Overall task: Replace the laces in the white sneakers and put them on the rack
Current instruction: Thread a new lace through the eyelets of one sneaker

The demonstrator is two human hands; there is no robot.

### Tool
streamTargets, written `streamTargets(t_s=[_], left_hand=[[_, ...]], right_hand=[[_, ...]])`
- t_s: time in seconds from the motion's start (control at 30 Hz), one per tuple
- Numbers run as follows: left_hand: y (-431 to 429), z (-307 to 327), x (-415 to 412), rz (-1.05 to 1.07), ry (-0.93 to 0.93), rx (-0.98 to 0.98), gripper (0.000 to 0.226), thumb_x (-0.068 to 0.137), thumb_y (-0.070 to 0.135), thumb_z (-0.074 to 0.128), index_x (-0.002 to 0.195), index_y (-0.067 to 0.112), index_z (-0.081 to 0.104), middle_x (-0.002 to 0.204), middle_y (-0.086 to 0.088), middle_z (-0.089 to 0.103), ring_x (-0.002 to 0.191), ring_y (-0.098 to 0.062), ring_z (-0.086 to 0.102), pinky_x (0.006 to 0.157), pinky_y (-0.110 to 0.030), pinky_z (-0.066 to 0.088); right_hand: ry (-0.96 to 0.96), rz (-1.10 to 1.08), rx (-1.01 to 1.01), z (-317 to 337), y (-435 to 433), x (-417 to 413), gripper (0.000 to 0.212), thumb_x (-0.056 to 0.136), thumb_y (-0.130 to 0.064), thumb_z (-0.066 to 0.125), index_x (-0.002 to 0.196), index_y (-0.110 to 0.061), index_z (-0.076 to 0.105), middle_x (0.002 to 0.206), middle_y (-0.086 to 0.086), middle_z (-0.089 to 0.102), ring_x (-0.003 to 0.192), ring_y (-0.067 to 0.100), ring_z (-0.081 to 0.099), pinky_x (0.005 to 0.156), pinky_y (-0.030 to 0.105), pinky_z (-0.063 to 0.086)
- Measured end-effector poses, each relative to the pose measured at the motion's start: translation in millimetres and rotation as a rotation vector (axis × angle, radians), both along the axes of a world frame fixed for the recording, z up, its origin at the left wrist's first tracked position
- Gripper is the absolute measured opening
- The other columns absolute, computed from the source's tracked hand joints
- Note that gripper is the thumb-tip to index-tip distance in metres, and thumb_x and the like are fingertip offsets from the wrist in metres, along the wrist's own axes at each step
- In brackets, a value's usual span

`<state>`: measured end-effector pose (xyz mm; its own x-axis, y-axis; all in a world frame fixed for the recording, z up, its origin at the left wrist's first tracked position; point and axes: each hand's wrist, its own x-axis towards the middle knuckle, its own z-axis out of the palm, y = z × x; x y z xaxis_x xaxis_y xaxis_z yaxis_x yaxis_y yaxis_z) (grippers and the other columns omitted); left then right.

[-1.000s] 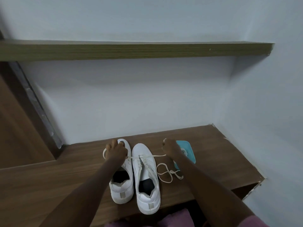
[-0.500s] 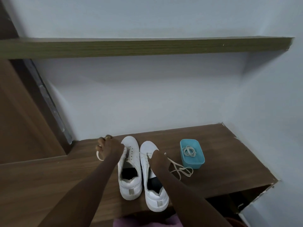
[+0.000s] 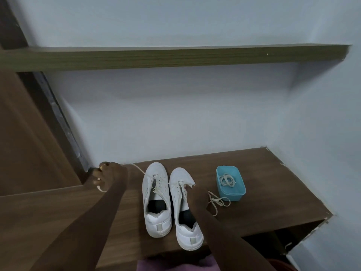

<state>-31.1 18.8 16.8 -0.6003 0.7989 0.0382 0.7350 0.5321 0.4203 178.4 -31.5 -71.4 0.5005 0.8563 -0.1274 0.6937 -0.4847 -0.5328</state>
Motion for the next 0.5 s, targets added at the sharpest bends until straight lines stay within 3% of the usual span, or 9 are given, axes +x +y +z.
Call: streamTargets(t_s=[0.1, 0.2, 0.33, 0.4, 0.47, 0.5], left_hand=[[-2, -10, 21, -0.138, -0.064, -0.029, 0.041, 0.092, 0.021, 0.047, 0.133, 0.017, 0.047, 0.142, -0.013, 0.035, 0.128, -0.037, 0.029, 0.102, -0.051, 0.027], [3, -25, 38, -0.334, -0.021, 0.022, 0.042, 0.087, 0.020, 0.054, 0.128, 0.029, 0.052, 0.134, -0.006, 0.047, 0.121, -0.032, 0.042, 0.097, -0.046, 0.037], [-5, -44, 65, -0.787, 0.073, -0.042, 0.026, 0.092, 0.030, 0.048, 0.109, 0.032, 0.068, 0.117, 0.004, 0.064, 0.109, -0.020, 0.057, 0.095, -0.035, 0.043], [-10, -50, 78, -0.869, 0.216, -0.100, 0.029, 0.094, 0.032, 0.043, 0.111, 0.035, 0.067, 0.117, 0.006, 0.064, 0.111, -0.018, 0.055, 0.093, -0.033, 0.039], [-12, -56, 86, -0.847, 0.326, -0.119, 0.030, 0.095, 0.032, 0.043, 0.113, 0.036, 0.066, 0.119, 0.006, 0.060, 0.114, -0.020, 0.050, 0.092, -0.034, 0.036], [-13, -59, 89, -0.817, 0.324, -0.133, 0.030, 0.096, 0.031, 0.043, 0.114, 0.036, 0.066, 0.120, 0.005, 0.058, 0.115, -0.021, 0.048, 0.092, -0.035, 0.035]], right_hand=[[0.046, -0.019, -0.044, -2, 0, 7, 0.046, 0.100, -0.039, 0.037, 0.117, -0.005, 0.062, 0.120, 0.012, 0.063, 0.115, 0.026, 0.058, 0.092, 0.030, 0.045], [0.150, -0.014, -0.106, -2, 2, 13, 0.045, 0.099, -0.036, 0.034, 0.119, -0.006, 0.061, 0.122, 0.013, 0.061, 0.116, 0.029, 0.056, 0.095, 0.032, 0.044], [0.512, -0.092, -0.104, 0, 6, 16, 0.042, 0.093, -0.038, 0.049, 0.117, -0.006, 0.062, 0.119, 0.013, 0.063, 0.109, 0.028, 0.059, 0.086, 0.028, 0.044], [0.617, -0.085, -0.075, -3, 9, 14, 0.047, 0.088, -0.045, 0.055, 0.117, -0.009, 0.062, 0.120, 0.013, 0.063, 0.102, 0.026, 0.061, 0.085, 0.027, 0.046], [0.690, -0.088, -0.025, -4, 14, 12, 0.055, 0.085, -0.048, 0.061, 0.125, -0.010, 0.057, 0.128, 0.011, 0.058, 0.112, 0.029, 0.057, 0.098, 0.035, 0.044], [0.779, -0.126, 0.019, -6, 19, 12, 0.055, 0.086, -0.041, 0.064, 0.128, -0.007, 0.054, 0.129, 0.009, 0.055, 0.117, 0.030, 0.054, 0.100, 0.036, 0.042]])
